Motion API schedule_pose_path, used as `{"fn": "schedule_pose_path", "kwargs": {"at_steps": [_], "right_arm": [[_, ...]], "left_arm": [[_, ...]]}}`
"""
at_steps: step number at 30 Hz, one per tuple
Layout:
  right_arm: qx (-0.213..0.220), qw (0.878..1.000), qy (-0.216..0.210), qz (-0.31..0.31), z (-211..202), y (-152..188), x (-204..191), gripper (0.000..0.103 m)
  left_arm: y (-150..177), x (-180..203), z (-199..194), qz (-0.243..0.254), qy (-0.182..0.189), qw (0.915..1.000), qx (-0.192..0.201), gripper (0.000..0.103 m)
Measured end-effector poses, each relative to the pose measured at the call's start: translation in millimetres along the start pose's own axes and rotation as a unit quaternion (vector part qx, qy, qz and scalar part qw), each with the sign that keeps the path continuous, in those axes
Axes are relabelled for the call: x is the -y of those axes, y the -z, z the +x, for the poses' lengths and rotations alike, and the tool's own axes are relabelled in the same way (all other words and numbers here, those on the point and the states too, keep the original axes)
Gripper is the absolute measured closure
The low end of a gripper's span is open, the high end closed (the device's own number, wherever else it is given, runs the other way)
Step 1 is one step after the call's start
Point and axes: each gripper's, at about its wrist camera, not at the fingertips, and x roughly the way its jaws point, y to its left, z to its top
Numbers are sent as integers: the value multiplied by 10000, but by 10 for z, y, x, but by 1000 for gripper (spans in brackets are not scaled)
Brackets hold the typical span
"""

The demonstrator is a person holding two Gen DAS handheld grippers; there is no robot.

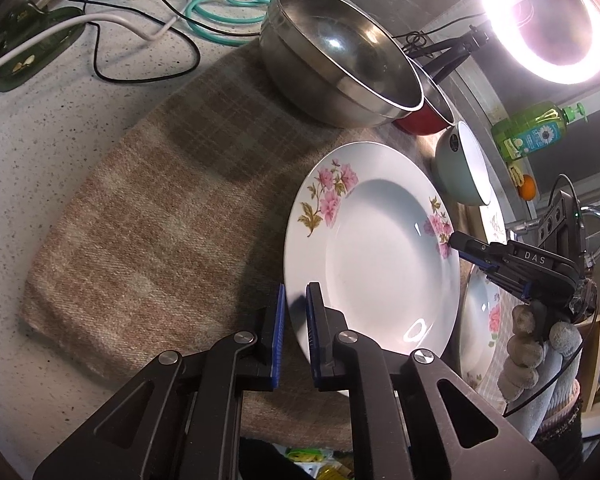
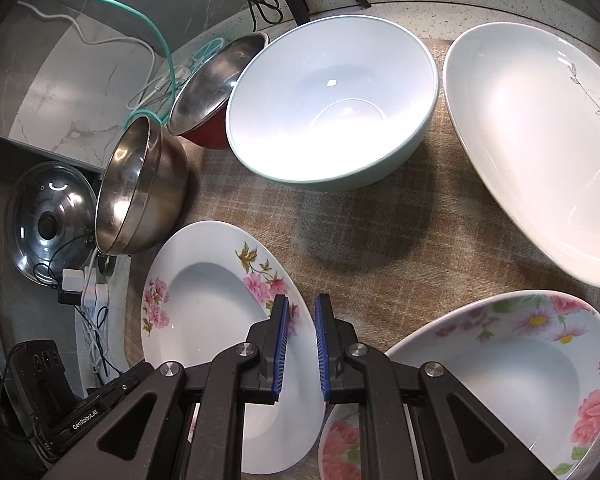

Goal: Organize plates and bowls

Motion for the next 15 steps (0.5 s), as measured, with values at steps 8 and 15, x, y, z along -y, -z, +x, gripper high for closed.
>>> {"fn": "schedule_pose_path", "kwargs": {"at_steps": [8, 15], "right_arm": [[-68, 9995, -241, 209, 2, -11, 88, 91], [-87, 9992, -274, 286, 2, -10, 98, 91]], "left_arm": [[0, 10, 0, 29, -47, 10000, 28, 94], [-15, 17, -2, 63, -92, 9999, 38, 94]]}}
